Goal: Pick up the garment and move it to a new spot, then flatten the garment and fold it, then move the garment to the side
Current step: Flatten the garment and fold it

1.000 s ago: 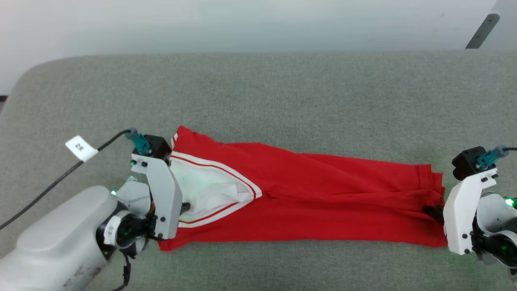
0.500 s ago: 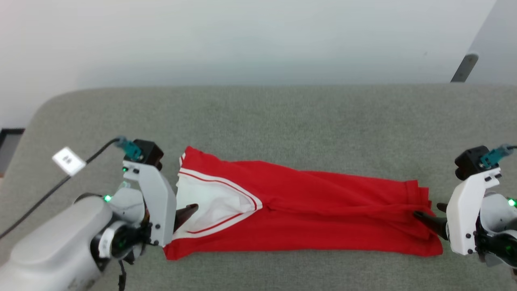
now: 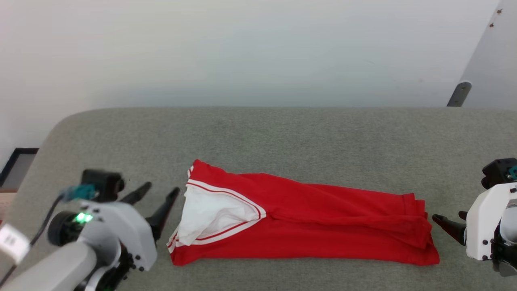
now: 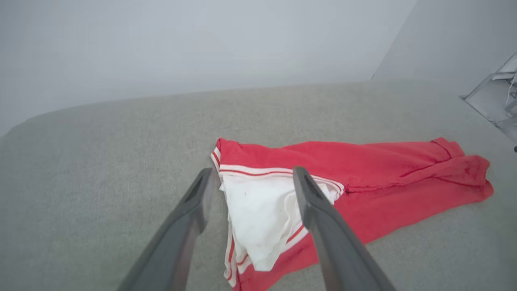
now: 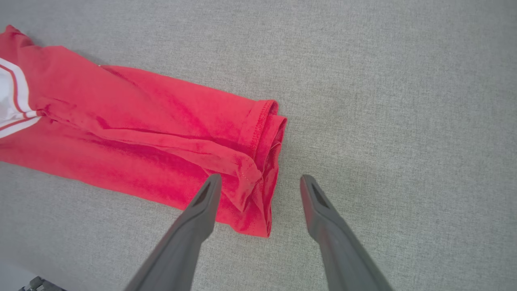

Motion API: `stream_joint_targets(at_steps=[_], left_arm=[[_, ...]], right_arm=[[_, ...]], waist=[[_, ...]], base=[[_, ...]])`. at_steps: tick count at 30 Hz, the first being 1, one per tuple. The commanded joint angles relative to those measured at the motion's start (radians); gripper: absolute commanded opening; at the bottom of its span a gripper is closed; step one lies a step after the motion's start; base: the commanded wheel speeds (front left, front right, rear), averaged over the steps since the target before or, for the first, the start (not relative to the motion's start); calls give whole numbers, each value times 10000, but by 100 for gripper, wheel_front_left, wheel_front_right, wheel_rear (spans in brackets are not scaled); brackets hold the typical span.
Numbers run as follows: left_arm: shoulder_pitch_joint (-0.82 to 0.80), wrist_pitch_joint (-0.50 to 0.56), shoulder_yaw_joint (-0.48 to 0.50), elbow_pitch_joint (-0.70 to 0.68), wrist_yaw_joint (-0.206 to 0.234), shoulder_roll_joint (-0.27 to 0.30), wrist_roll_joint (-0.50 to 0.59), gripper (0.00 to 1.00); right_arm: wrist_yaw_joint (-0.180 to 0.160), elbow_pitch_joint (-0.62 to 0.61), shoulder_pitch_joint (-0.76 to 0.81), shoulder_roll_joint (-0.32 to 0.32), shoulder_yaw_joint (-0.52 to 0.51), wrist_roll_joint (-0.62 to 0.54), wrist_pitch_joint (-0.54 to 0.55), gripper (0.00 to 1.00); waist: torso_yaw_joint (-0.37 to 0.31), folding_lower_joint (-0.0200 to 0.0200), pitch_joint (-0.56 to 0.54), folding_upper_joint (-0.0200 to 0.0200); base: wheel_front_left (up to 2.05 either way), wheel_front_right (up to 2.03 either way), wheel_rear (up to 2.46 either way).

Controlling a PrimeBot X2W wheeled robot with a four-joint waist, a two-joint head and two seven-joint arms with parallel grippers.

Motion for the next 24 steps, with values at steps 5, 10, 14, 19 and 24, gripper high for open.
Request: stream_joint_targets(at_steps=[5,10,14,19,24], left_arm=[[924,-1910,452,-180,613,96,460,100],[1773,-2871,1111,-102,1040,-162,673,100],[2307,-2967,2095,-134,1171,-613,1327,100],[3195,-2954,3758,-202,864,-1523,2676,100],[3921,-2957,5036,-62,256,-2490,3724,100]], right_arm=[[-11,497,-71,256,-474,-310,84,100],[-11,1071,-340,419,-799,-474,324,100],[-10,1567,-513,492,-1028,-588,517,100],[-10,2119,-762,602,-1171,-708,599,100],[-11,2706,-982,683,-1167,-814,522,100]], waist=[[200,0,56,-1],[462,0,224,-1],[737,0,416,-1],[1084,0,687,-1],[1403,0,956,-1]], base=[[0,0,0],[0,0,0],[0,0,0],[0,0,0],[0,0,0]])
